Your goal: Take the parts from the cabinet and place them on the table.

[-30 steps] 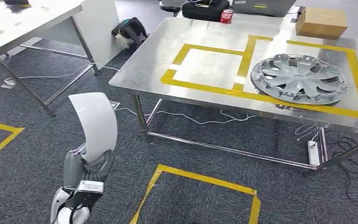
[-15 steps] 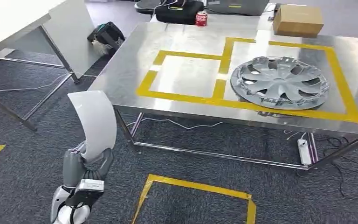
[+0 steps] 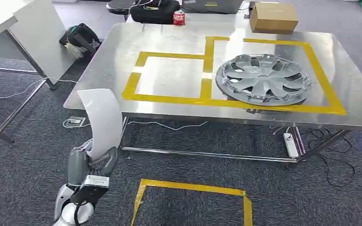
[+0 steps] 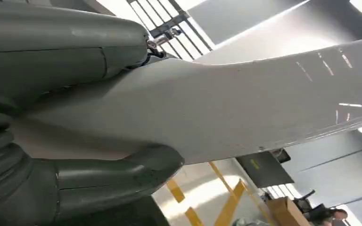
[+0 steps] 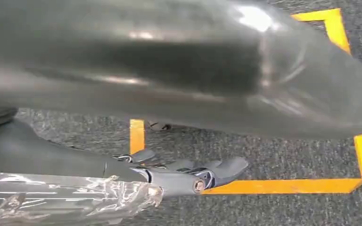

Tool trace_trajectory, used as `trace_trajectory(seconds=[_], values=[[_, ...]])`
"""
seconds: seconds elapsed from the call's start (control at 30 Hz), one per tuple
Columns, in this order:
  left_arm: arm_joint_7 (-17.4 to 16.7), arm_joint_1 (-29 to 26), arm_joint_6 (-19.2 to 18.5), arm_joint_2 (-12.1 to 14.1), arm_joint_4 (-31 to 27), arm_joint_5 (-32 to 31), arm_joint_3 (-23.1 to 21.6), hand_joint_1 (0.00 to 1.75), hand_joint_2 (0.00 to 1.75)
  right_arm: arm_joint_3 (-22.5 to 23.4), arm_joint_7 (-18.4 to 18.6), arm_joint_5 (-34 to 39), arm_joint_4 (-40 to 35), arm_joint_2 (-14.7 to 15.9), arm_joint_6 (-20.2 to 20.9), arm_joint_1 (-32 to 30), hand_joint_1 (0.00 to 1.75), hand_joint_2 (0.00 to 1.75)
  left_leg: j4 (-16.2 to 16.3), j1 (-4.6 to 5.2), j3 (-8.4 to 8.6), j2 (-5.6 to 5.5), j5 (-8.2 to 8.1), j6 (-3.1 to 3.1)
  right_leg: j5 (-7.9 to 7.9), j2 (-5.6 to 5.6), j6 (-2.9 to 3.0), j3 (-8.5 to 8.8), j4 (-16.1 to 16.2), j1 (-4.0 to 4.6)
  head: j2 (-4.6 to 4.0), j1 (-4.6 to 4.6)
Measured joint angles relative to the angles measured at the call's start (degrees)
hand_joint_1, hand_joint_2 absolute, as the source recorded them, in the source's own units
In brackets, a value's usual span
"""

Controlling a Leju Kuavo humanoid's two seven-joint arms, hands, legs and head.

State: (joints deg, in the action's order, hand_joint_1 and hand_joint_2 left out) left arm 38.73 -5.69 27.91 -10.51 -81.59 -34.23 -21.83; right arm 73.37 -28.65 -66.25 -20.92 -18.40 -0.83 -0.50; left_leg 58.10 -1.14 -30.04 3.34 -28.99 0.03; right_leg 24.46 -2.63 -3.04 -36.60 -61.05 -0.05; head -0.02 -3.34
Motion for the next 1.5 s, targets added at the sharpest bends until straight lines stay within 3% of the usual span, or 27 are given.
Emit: trace_trajectory(seconds=[0.03,0.07,0.17,0.2,0.27,0.33,0.37,0.43,0.5,0.53,0.6,0.67,0.73,0.83,0.87,0.93,1.0,1.03,1.07,1.1,1.2,1.27,1.33,1.37,1.4,1.43,1.5], values=[[-0.02,0.19,-0.15,-0.07,0.11,-0.11,0.15,1.75,1.75,-0.02,-0.04,-0.20,0.11,0.00,0.00,0.15,0.00,0.00,0.05,0.60,0.25,0.25,-0.51,-0.44,0.39,-1.54,0.06,0.78,1.07,0.22,0.00,0.02],[-0.09,0.42,-0.22,-0.06,0.20,-0.33,0.26,1.75,1.75,0.00,-0.11,-0.35,0.18,0.00,-0.02,0.22,0.00,0.00,-0.02,0.60,0.43,0.45,-0.60,-0.70,0.29,-0.45,0.38,1.05,1.24,0.12,0.00,0.31],[-0.28,0.87,-0.52,-0.35,0.44,-0.50,0.54,1.75,1.75,0.00,-0.13,-0.61,0.24,0.00,-0.06,0.23,0.00,0.00,-0.83,0.45,1.12,1.62,-0.80,-1.72,0.47,0.88,1.38,0.88,1.54,0.30,0.00,0.15],[-0.50,1.02,-0.55,-0.39,0.46,-0.55,0.72,1.75,1.75,0.00,-0.15,-0.70,0.24,-0.02,-0.13,0.21,0.00,0.00,-0.41,0.19,1.13,0.33,-1.09,-2.13,0.33,1.34,1.78,1.13,1.91,-0.10,0.00,0.28],[-0.74,1.27,-0.61,-0.39,0.59,-0.55,1.18,1.75,1.75,0.00,-0.22,-0.76,0.26,-0.02,-0.48,0.41,0.00,0.00,6.20,0.24,-2.44,-2.49,-4.69,-2.32,0.45,2.04,2.49,1.37,2.12,-0.16,0.00,0.52],[-0.90,1.26,-0.61,-0.35,0.92,-0.48,1.46,1.75,1.75,0.00,-0.22,-0.79,0.31,-0.02,-0.57,0.46,0.00,0.00,15.54,0.25,-7.95,-2.95,-7.96,-2.40,0.73,2.91,2.84,1.55,2.12,-0.06,0.00,0.57],[-0.92,1.26,-0.61,-0.31,1.05,-0.48,1.66,1.75,1.75,0.00,-0.22,-0.79,0.31,-0.02,-0.59,0.40,0.00,0.00,17.56,0.26,-9.66,-2.98,-7.75,-2.36,0.87,3.35,2.82,1.73,2.12,-0.03,0.00,0.59],[-0.94,1.28,-0.61,-0.28,1.27,-0.48,1.97,1.75,1.75,0.02,-0.22,-0.79,0.35,-0.02,-0.59,0.38,0.00,0.00,13.89,0.25,-9.10,-3.00,-3.10,-2.12,1.22,4.19,2.67,2.40,2.12,-0.03,0.00,0.59],[-0.98,1.41,-0.66,-0.31,1.33,-0.48,2.23,1.75,1.75,0.02,-0.22,-0.79,0.39,-0.04,-0.59,0.40,0.00,0.00,3.67,0.25,-4.96,-3.03,3.20,-1.66,1.75,4.76,2.28,3.32,2.12,-0.05,0.00,0.66],[-1.25,1.58,-0.68,-0.31,1.35,-0.48,2.29,1.75,1.75,0.02,-0.22,-0.79,0.44,-0.04,-0.57,0.41,0.00,0.00,1.04,0.34,-4.02,-3.11,3.50,-1.43,2.04,4.90,1.89,3.30,2.00,0.21,0.00,0.70],[-2.10,1.79,-0.79,-0.55,1.40,-0.50,2.43,1.75,1.75,0.02,-0.22,-0.79,0.48,-0.02,-0.52,0.48,0.00,0.00,0.07,0.49,-3.81,-3.18,2.59,-0.98,2.53,5.05,1.28,3.27,2.32,0.36,0.00,0.57],[-3.26,1.96,-0.83,-0.72,1.44,-0.85,2.89,1.75,1.75,0.09,-0.28,-0.85,0.50,0.00,-0.55,0.26,0.00,0.00,-0.44,0.34,-3.15,-3.42,2.43,0.17,1.39,4.85,0.28,3.64,1.30,0.32,0.00,0.55],[-4.26,2.22,-0.83,-0.96,1.46,-1.55,3.23,1.75,1.75,0.20,-0.28,-1.07,0.52,0.02,-0.61,0.39,0.00,0.00,-0.51,0.16,-2.29,-3.38,2.32,0.76,3.27,3.62,-0.19,2.90,-0.51,0.23,0.00,0.24],[-5.55,2.67,-0.59,-1.16,1.95,-2.82,4.02,1.75,1.75,0.57,-0.20,-1.66,0.52,0.04,-0.81,0.51,0.00,0.00,-0.49,0.21,-1.96,-3.34,1.88,1.05,9.08,3.17,-0.74,-3.89,-12.87,-0.01,0.00,0.09],[-6.01,2.74,-0.46,-1.18,2.27,-3.34,4.28,1.75,1.75,0.72,-0.20,-1.81,0.55,0.04,-0.89,0.42,0.00,0.00,-0.47,0.20,-1.77,-3.35,1.65,0.98,9.62,3.15,-0.78,-5.73,-15.36,-0.09,0.00,0.20],[-6.62,2.85,-0.09,-1.22,2.84,-4.09,4.72,1.75,1.75,1.00,-0.17,-2.12,0.55,0.04,-1.09,0.41,0.00,0.00,-0.45,0.03,-0.94,-3.35,1.00,0.66,6.45,3.07,-0.95,-5.32,-12.31,-0.31,0.00,0.18],[-7.54,3.34,0.40,-1.51,3.39,-4.87,5.29,1.75,1.75,1.03,-0.17,-2.58,0.55,0.07,-1.25,0.42,0.00,0.00,-0.44,-0.37,0.55,-3.35,0.04,0.07,0.19,2.82,-1.07,-1.02,-2.28,-0.57,0.00,0.17],[-8.04,3.72,0.66,-1.64,3.65,-5.27,5.53,1.75,1.75,1.05,-0.15,-2.80,0.57,0.07,-1.36,0.40,0.00,0.00,-0.49,-0.41,0.95,-3.30,-0.50,-0.43,-0.66,2.58,-1.40,0.48,0.63,-0.55,0.00,0.13],[-8.35,4.16,0.90,-1.64,4.02,-5.60,5.75,1.75,1.75,1.11,-0.11,-2.89,0.74,0.02,-1.38,0.63,0.00,0.00,-0.34,-0.27,1.20,-3.36,-0.67,-0.75,1.69,2.41,-0.83,0.22,1.66,-0.21,-0.02,-0.13],[-8.83,4.55,1.11,-1.70,4.26,-6.27,5.99,1.75,1.75,1.16,0.00,-3.19,0.76,0.02,-1.42,0.78,0.00,0.00,-0.64,-0.07,0.97,-3.31,-0.86,-1.11,1.27,2.37,0.11,0.91,1.23,-0.14,0.00,-0.15],[-10.16,5.19,1.60,-1.83,4.85,-7.61,6.49,1.75,1.75,1.38,0.15,-3.80,0.83,0.02,-1.57,0.62,0.00,0.00,-0.36,-0.17,1.42,-3.27,-0.56,-1.89,0.62,2.89,1.32,1.24,1.34,-0.35,0.00,0.37],[-10.67,6.07,1.75,-1.92,5.25,-7.98,6.86,1.75,1.75,1.40,0.18,-3.98,0.83,0.00,-1.64,0.73,0.00,0.00,5.58,-0.09,-2.03,-3.28,-1.50,-2.22,1.03,2.95,1.95,1.93,1.87,-0.39,0.00,0.61],[-11.56,6.57,1.88,-1.90,5.97,-8.42,7.15,1.75,1.75,1.42,0.20,-4.43,0.83,0.00,-1.84,0.79,0.00,0.00,13.61,0.08,-7.39,-3.29,-5.52,-2.33,1.49,3.04,2.58,2.28,1.93,-0.26,0.00,0.70],[-11.85,6.60,1.90,-1.88,6.36,-8.70,7.37,1.75,1.75,1.42,0.20,-4.63,0.83,0.00,-1.95,0.78,0.00,0.00,16.16,0.12,-9.53,-3.29,-6.39,-2.26,1.74,3.19,2.72,2.52,1.92,-0.13,0.00,0.72],[-12.28,6.70,1.92,-1.88,6.80,-8.96,7.61,1.75,1.75,1.44,0.20,-4.87,0.83,0.00,-2.05,0.77,0.00,0.00,16.66,0.18,-10.74,-3.29,-5.85,-2.09,1.97,3.39,2.79,2.83,1.92,-0.04,0.00,0.70],[-12.63,6.90,1.99,-1.88,7.19,-9.39,7.89,1.75,1.75,1.44,0.20,-5.02,0.85,0.00,-2.21,0.78,0.00,0.00,14.94,0.26,-10.72,-3.30,-3.74,-1.83,2.24,3.62,2.77,3.26,1.92,0.05,0.00,0.74],[-13.53,7.76,2.47,-1.88,7.74,-10.57,8.17,1.75,1.75,1.44,0.15,-5.40,0.85,0.00,-2.36,0.87,0.00,0.00,6.30,0.62,-7.90,-3.30,3.10,-1.08,2.87,3.93,2.59,4.35,1.93,0.15,0.00,0.74]])
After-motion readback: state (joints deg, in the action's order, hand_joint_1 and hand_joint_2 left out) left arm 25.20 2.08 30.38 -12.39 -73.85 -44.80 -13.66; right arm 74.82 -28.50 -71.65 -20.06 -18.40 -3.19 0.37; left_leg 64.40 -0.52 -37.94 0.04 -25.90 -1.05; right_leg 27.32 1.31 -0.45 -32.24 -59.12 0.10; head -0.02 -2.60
